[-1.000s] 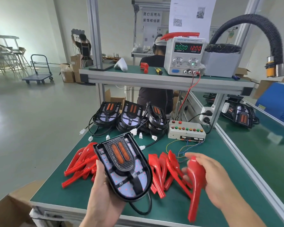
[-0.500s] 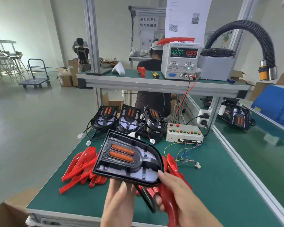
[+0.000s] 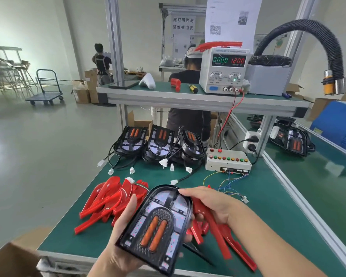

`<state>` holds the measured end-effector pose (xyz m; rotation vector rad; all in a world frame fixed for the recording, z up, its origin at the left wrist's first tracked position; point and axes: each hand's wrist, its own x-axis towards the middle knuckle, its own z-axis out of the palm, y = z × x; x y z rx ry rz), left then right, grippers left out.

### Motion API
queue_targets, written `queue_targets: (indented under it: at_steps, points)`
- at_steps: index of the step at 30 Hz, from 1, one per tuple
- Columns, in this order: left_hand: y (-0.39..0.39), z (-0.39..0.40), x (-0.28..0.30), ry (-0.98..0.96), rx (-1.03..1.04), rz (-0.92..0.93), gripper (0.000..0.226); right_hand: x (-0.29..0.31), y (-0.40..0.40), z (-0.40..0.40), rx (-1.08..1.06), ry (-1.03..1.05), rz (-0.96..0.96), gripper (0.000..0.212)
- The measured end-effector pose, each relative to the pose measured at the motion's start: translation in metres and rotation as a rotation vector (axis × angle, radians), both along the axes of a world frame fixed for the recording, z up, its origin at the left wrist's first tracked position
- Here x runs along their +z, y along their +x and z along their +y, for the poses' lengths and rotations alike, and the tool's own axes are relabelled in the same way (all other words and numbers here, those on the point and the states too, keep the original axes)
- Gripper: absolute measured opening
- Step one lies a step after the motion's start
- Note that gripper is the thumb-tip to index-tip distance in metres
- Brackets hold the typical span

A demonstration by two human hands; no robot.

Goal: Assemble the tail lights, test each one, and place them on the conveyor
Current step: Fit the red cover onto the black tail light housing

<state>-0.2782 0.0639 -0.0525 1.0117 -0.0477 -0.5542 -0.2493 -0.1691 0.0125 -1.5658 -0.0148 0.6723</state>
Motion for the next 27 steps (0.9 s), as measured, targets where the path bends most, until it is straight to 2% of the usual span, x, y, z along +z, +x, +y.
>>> queue_targets:
  at_steps: [1,2,4,7,9,11,16,22,27]
  points:
    - [-0.006,-0.007,0.001,-0.172,-0.085,-0.079,0.098,0.0,0.004,0.002,-0.03,-0.012,0.017,0.033]
    - [-0.01,-0.01,0.007,-0.31,-0.086,-0.105,0.092,0.0,0.006,0.002,-0.068,-0.006,0.036,0.037]
    - [-0.012,-0.009,0.02,-0.468,-0.085,-0.007,0.086,0.0,0.01,0.0,-0.209,0.064,0.07,0.033]
    - [-0.01,-0.007,0.007,-0.334,0.065,0.003,0.096,0.0,0.007,-0.005,-0.521,0.225,0.042,0.01]
    - [-0.012,-0.008,0.0,-0.379,0.055,0.04,0.087,0.004,0.001,-0.001,-0.622,0.348,-0.002,0.011]
    - [-0.016,-0.012,0.0,-0.375,0.02,0.104,0.081,0.01,-0.006,0.009,-0.621,0.42,-0.068,0.013]
    - [-0.023,-0.031,0.001,-0.36,0.014,0.131,0.077,0.022,-0.015,0.034,-0.587,0.347,-0.288,0.018]
    - [-0.022,-0.032,-0.002,-0.321,0.087,0.148,0.062,0.026,-0.019,0.032,-0.471,0.006,-0.475,0.034]
    - [-0.022,-0.035,-0.001,-0.323,0.098,0.143,0.058,0.021,-0.013,0.036,-0.411,-0.139,-0.597,0.024]
